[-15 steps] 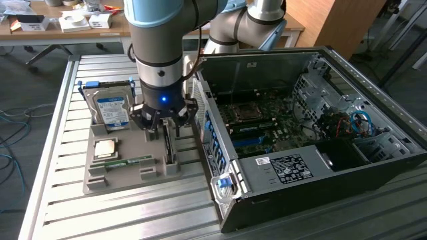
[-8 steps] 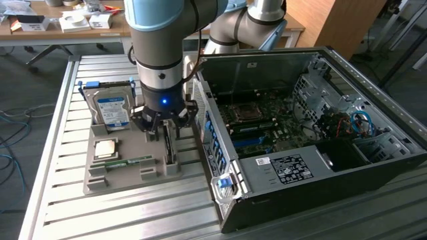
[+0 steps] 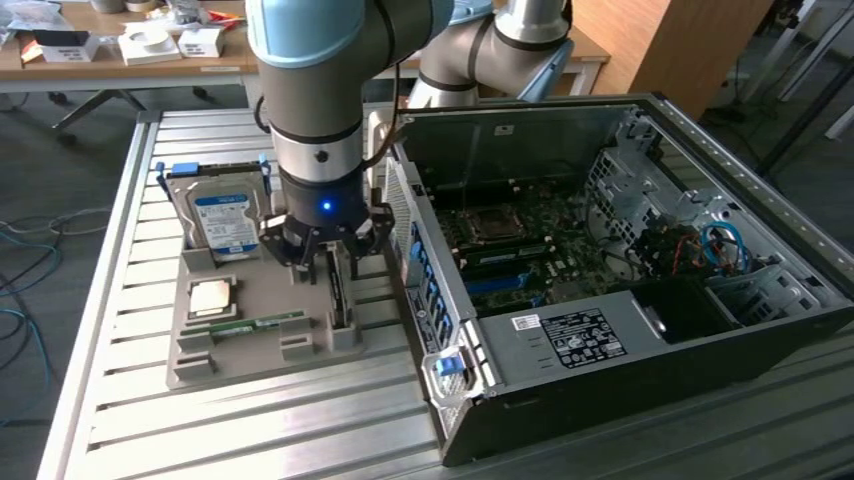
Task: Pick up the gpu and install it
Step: 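Pick up the gpu and move the gpu toward the slot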
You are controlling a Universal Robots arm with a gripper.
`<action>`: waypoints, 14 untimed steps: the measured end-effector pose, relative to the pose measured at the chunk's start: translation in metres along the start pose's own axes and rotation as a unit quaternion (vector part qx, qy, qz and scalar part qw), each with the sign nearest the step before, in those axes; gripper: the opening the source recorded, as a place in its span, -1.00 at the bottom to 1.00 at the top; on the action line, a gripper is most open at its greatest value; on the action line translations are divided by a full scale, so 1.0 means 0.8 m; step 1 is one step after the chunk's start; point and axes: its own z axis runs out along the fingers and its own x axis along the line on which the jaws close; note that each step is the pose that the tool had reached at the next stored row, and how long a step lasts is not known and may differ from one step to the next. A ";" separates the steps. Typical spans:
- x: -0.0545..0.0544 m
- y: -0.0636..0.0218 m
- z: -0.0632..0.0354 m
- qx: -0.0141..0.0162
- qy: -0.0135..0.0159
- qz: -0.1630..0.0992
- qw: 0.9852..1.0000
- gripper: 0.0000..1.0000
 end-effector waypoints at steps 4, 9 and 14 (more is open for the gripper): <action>0.000 0.000 0.004 0.000 0.000 0.000 1.000 0.06; 0.000 0.000 0.005 0.000 0.000 0.000 1.000 0.06; 0.000 0.000 0.005 0.000 0.000 0.000 1.000 0.06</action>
